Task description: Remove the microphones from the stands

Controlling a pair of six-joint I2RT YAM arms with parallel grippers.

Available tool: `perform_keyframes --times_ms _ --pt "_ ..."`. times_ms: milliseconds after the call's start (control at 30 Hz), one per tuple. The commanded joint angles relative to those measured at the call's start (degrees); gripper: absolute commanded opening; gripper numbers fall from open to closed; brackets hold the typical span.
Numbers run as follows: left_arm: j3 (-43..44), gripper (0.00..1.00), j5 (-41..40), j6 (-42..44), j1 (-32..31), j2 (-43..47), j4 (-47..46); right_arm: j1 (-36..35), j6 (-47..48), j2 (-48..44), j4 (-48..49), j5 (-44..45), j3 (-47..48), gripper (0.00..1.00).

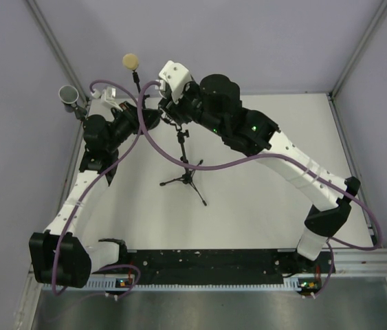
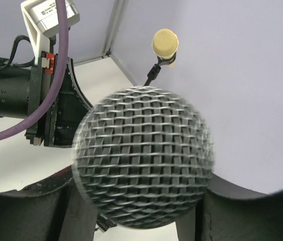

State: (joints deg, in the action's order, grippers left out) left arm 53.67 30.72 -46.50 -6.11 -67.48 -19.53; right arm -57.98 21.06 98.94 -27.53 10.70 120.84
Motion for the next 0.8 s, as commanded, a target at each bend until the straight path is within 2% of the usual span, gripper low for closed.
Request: perform_keyframes --times_ms 0,133,367,600,767 --pt "-0.9 0.00 -2.8 4.5 0.7 0.0 3.3 -1.1 1.3 -3.3 4.0 0.3 0.7 0.58" --pt "-1.0 0.00 -2.7 4.5 0.7 0.3 3.1 -1.1 1.2 -2.8 5.2 0.9 -1.7 0.71" --pt "-1.3 0.00 -2.1 4.2 0.7 0.4 2.5 -0.7 1.3 -2.1 8.4 2.7 -5.9 0.79" --pt "-1.6 0.00 -1.5 4.1 0.7 0.7 2.0 0.5 -0.1 -0.6 9.9 2.1 -7.0 0.77" --pt "-1.6 0.00 -1.2 3.9 0.7 0.7 1.5 0.7 -0.1 -0.1 9.8 2.1 -6.2 0.66"
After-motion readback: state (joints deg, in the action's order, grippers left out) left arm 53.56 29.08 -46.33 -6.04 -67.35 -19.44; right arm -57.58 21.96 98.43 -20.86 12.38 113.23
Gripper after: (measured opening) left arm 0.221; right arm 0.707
